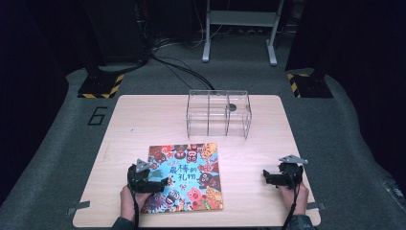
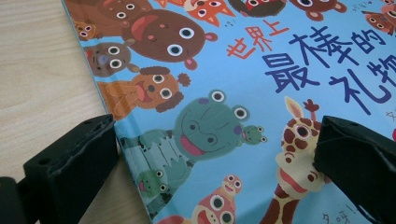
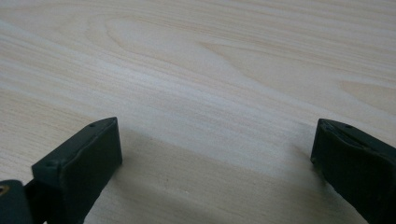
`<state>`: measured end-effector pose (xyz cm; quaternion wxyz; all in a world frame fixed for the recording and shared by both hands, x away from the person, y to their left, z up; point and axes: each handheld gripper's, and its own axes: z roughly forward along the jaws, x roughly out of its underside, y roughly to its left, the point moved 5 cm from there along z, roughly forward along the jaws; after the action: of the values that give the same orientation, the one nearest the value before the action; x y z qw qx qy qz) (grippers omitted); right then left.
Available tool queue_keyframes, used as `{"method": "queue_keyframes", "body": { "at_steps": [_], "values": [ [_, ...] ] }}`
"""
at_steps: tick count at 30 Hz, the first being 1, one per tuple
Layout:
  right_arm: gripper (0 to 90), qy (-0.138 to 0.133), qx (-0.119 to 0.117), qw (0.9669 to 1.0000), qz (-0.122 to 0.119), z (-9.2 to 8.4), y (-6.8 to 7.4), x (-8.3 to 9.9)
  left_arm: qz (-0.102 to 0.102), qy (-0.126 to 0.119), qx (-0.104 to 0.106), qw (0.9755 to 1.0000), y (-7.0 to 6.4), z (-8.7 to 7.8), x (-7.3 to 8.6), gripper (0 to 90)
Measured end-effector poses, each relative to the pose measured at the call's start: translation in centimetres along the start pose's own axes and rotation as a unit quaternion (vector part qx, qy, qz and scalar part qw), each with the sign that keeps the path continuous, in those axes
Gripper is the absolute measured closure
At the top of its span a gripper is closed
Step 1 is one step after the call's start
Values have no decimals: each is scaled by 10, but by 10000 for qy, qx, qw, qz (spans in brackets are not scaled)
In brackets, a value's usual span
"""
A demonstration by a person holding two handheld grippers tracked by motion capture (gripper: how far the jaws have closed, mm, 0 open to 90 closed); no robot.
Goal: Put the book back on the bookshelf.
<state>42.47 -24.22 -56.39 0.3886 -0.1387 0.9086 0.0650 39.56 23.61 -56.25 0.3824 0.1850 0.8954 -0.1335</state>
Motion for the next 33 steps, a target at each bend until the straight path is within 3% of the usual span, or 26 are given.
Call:
{"method": "queue_keyframes", "body": {
  "at_steps": [20,33],
  "values": [
    [14,12,0,10000,17,0,0,0,27,22,110,9999,-33,16,-10,0],
    [20,5,-16,10000,14,0,1,0,54,36,134,9999,-47,23,-15,0]
  ]
}}
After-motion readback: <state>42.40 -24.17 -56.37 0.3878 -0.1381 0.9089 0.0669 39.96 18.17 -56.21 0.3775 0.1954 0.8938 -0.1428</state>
